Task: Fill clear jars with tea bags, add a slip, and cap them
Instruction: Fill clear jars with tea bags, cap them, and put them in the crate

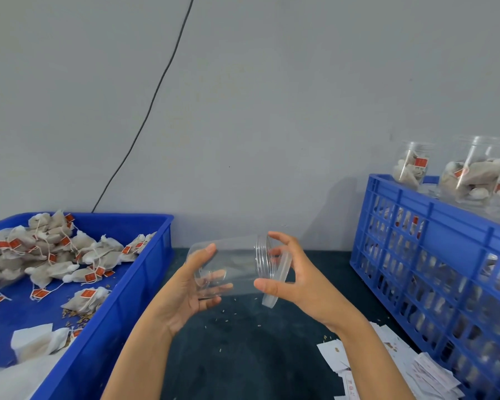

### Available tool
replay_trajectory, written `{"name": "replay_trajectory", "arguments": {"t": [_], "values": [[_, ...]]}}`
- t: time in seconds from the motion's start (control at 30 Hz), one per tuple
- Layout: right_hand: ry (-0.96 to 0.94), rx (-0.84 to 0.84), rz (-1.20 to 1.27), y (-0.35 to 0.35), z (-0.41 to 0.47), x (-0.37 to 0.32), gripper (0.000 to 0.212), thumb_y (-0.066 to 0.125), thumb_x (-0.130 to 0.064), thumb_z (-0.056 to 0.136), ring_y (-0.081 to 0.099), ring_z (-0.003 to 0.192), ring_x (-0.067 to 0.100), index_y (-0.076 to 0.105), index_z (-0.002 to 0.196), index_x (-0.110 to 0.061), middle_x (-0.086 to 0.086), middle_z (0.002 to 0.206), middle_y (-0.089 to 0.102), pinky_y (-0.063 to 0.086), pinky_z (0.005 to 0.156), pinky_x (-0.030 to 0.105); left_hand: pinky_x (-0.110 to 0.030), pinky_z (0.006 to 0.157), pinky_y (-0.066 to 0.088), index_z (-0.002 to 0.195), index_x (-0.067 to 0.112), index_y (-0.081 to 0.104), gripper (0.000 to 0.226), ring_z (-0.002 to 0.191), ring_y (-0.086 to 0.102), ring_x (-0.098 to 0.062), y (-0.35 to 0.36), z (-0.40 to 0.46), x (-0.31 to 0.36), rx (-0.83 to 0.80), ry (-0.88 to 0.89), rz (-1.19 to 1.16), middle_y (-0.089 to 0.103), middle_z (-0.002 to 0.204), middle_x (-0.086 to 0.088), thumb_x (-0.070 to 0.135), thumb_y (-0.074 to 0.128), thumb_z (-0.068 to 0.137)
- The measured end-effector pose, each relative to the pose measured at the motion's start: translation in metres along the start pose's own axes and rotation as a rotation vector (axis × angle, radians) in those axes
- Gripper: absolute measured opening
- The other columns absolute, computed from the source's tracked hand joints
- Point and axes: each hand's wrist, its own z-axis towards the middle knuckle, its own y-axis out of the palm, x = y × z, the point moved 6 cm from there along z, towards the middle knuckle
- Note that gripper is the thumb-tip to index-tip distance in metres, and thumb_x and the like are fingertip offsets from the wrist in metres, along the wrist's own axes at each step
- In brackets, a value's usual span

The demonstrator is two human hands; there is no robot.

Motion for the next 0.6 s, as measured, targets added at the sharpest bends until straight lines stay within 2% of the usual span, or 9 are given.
{"name": "replay_trajectory", "arguments": {"t": [0.07, 0.13, 0.23, 0.33, 0.4, 0.5, 0.6], "values": [[0.02, 0.082, 0.071, -0.006, 0.002, 0.007, 0.089, 0.077, -0.069, 0.056, 0.048, 0.118, -0.003, 0.031, 0.131, -0.056, -0.019, 0.127, 0.046, 0.041, 0.093, 0.022, -0.029, 0.054, 0.055, 0.127, 0.027, 0.056, 0.089, 0.096, 0.071, -0.032, -0.003, 0.002, -0.004, 0.021, -0.037, -0.109, 0.064, 0.113, -0.017, 0.063, 0.084, 0.05], [0.068, 0.16, 0.124, -0.011, 0.004, 0.02, 0.089, 0.079, -0.068, 0.049, 0.046, 0.119, -0.002, 0.039, 0.127, -0.052, -0.015, 0.126, 0.046, 0.041, 0.091, 0.022, -0.029, 0.052, 0.055, 0.129, 0.021, 0.055, 0.075, 0.095, 0.07, -0.033, -0.006, 0.004, -0.009, 0.05, -0.076, -0.229, 0.061, 0.114, -0.018, 0.058, 0.073, 0.066], [0.163, 0.232, 0.031, -0.006, 0.005, 0.051, 0.082, 0.09, -0.044, 0.054, 0.045, 0.115, 0.003, 0.045, 0.123, -0.038, -0.006, 0.124, 0.041, 0.038, 0.081, 0.015, -0.028, 0.052, 0.057, 0.128, 0.016, 0.053, 0.076, 0.092, 0.07, -0.034, -0.007, 0.007, -0.017, 0.089, -0.13, -0.361, 0.059, 0.111, -0.019, 0.057, 0.071, 0.067], [0.24, 0.27, -0.016, 0.013, 0.003, 0.084, 0.075, 0.093, -0.025, 0.057, 0.048, 0.111, 0.011, 0.05, 0.119, -0.026, 0.003, 0.122, 0.041, 0.036, 0.083, 0.016, -0.028, 0.054, 0.056, 0.128, 0.015, 0.052, 0.077, 0.091, 0.068, -0.035, -0.004, 0.008, -0.024, 0.082, -0.18, -0.45, 0.058, 0.111, -0.019, 0.057, 0.071, 0.067], [0.268, 0.255, -0.014, 0.024, 0.0, 0.1, 0.074, 0.093, -0.022, 0.056, 0.05, 0.113, 0.014, 0.053, 0.118, -0.025, 0.004, 0.122, 0.043, 0.037, 0.084, 0.013, -0.029, 0.053, 0.056, 0.126, 0.014, 0.053, 0.077, 0.09, 0.068, -0.035, 0.0, 0.009, -0.027, 0.068, -0.2, -0.474, 0.058, 0.111, -0.02, 0.057, 0.072, 0.065], [0.319, 0.14, -0.03, 0.03, -0.006, 0.113, 0.09, 0.094, -0.024, 0.054, 0.053, 0.114, 0.013, 0.046, 0.129, -0.032, 0.002, 0.125, 0.047, 0.042, 0.094, 0.02, -0.029, 0.054, 0.056, 0.121, 0.013, 0.055, 0.074, 0.088, 0.069, -0.035, 0.005, 0.011, -0.029, 0.042, -0.221, -0.499, 0.061, 0.105, -0.019, 0.057, 0.074, 0.064], [0.318, 0.042, -0.168, 0.024, -0.012, 0.115, 0.1, 0.093, -0.029, 0.052, 0.052, 0.11, 0.006, 0.037, 0.133, -0.04, -0.005, 0.123, 0.049, 0.041, 0.085, 0.014, -0.031, 0.057, 0.057, 0.117, 0.014, 0.056, 0.071, 0.086, 0.069, -0.036, 0.013, 0.012, -0.03, -0.016, -0.241, -0.563, 0.063, 0.098, -0.019, 0.056, 0.076, 0.063]]}}
